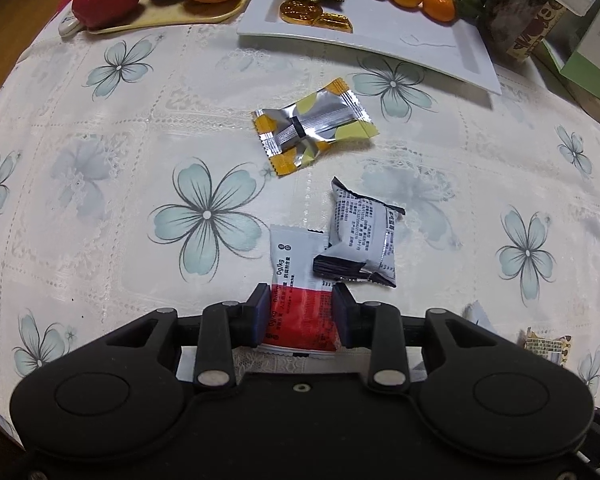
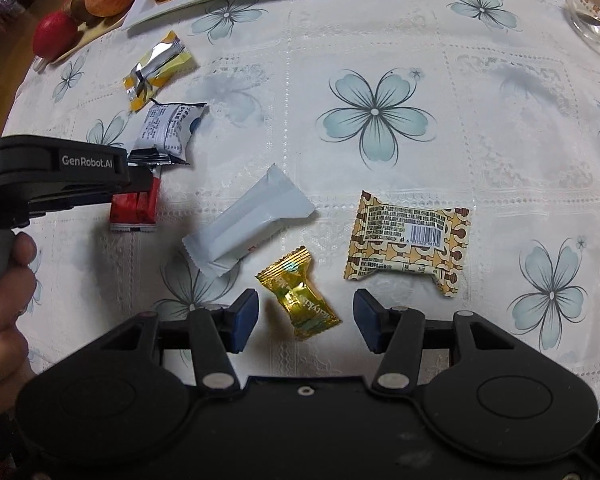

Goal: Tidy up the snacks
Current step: 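Close the right tool on the gold wrapped candy, then carry the red-and-white packet and gold candy over the gold tray with both tools, then open the left tool to drop the packet while the right tool drops the gold candy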

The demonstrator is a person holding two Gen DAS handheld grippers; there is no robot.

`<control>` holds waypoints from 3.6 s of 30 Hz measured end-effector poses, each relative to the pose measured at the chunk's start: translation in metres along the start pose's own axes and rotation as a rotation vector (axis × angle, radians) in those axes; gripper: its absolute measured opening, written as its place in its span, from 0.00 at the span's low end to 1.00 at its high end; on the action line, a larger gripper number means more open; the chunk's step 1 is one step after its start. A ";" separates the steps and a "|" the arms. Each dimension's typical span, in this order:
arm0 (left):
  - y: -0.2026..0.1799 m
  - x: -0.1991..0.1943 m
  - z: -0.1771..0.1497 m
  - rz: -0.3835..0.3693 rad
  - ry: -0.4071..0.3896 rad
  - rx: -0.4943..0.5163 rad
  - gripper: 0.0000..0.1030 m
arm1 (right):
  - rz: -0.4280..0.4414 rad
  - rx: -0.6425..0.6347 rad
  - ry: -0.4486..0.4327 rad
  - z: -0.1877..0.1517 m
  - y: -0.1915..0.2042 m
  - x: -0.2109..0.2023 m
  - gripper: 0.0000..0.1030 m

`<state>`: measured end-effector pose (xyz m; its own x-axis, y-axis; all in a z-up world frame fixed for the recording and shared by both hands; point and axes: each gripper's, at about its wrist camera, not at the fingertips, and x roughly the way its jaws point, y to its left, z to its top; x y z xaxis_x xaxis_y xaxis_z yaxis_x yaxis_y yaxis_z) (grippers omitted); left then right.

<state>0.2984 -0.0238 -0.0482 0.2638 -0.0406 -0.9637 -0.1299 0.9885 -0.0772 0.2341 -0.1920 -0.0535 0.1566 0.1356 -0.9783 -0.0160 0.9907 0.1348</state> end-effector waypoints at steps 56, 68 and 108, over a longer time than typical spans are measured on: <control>0.075 -0.133 -0.228 -0.144 -0.224 -0.005 0.41 | 0.093 0.198 -0.392 -0.222 -0.016 -0.104 0.20; 0.038 -0.149 -0.289 -0.167 -0.321 0.153 0.41 | 0.091 0.150 -0.425 -0.300 0.001 -0.108 0.20; 0.031 -0.125 -0.306 0.004 -0.270 0.121 0.41 | 0.042 0.112 -0.422 -0.283 0.021 -0.095 0.21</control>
<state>-0.0312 -0.0322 -0.0082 0.5107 -0.0120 -0.8597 -0.0213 0.9994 -0.0266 -0.0609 -0.1828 -0.0023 0.5481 0.1382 -0.8249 0.0729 0.9746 0.2117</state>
